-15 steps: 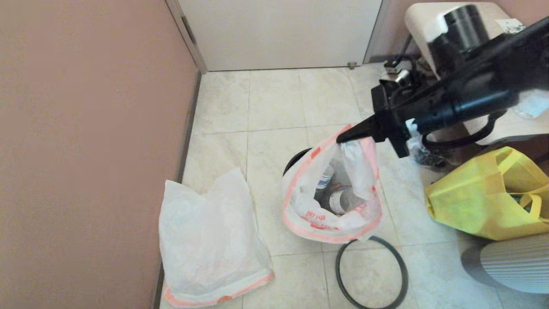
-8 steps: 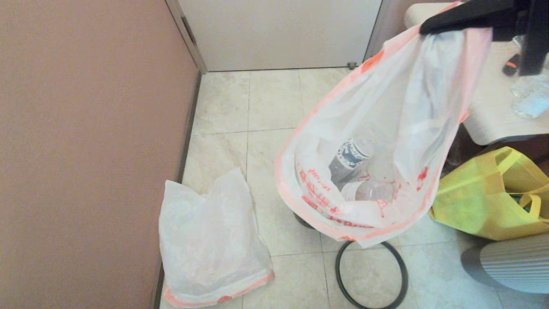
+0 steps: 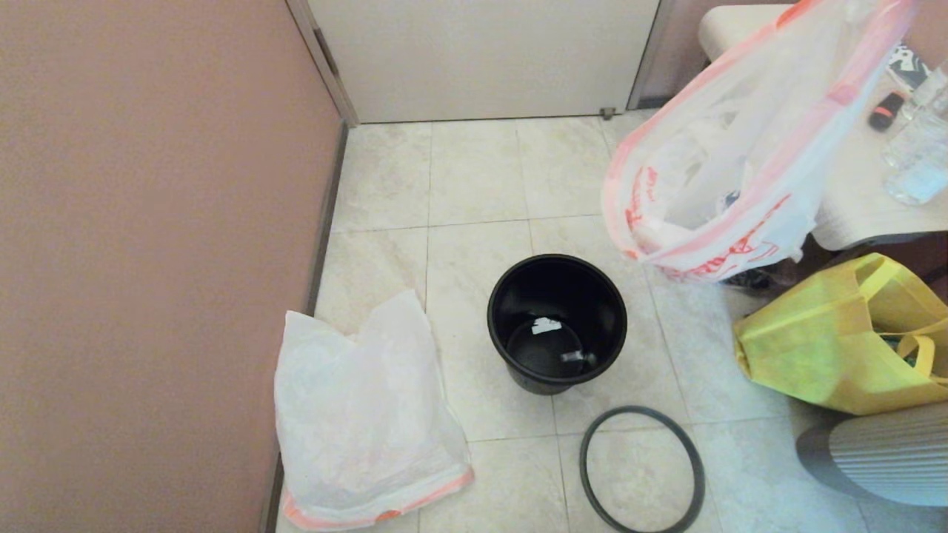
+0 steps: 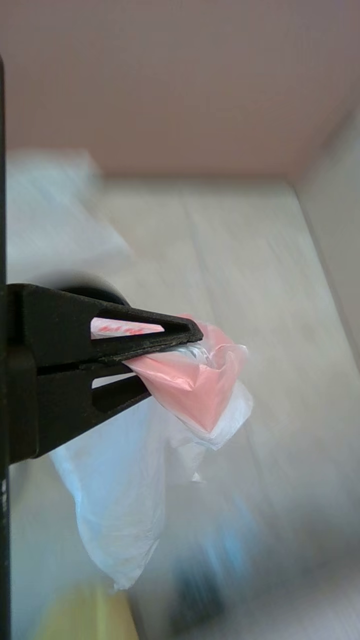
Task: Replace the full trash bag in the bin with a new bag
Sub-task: Place the trash bag on the floor
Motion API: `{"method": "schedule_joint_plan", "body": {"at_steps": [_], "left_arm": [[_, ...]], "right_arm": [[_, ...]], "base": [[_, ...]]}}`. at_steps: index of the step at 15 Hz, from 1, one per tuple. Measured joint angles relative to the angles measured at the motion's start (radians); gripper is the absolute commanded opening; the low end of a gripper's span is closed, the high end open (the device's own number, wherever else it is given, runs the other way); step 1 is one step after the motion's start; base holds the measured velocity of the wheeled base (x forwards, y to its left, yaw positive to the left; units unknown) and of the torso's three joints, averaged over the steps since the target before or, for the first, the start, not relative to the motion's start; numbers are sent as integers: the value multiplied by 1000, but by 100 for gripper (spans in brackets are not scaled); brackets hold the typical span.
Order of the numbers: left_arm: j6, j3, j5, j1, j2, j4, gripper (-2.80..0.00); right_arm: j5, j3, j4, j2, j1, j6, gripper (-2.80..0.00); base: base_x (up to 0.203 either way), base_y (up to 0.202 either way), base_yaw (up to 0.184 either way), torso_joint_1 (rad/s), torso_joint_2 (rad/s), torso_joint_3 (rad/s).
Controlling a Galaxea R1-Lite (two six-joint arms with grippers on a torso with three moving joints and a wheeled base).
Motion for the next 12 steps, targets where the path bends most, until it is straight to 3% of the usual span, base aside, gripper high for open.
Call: {"method": "schedule_joint_plan", "body": {"at_steps": [7, 12], "left_arm": [[0, 0, 0, 0, 0, 0, -280], [0, 0, -1, 0, 0, 0, -280]], "right_arm": [[-18, 0, -148, 254, -195, -94, -280], [-29, 0, -360, 510, -275, -251, -280]], "base": [[0, 0, 0, 0, 0, 0], [0, 0, 0, 0, 0, 0]]}}
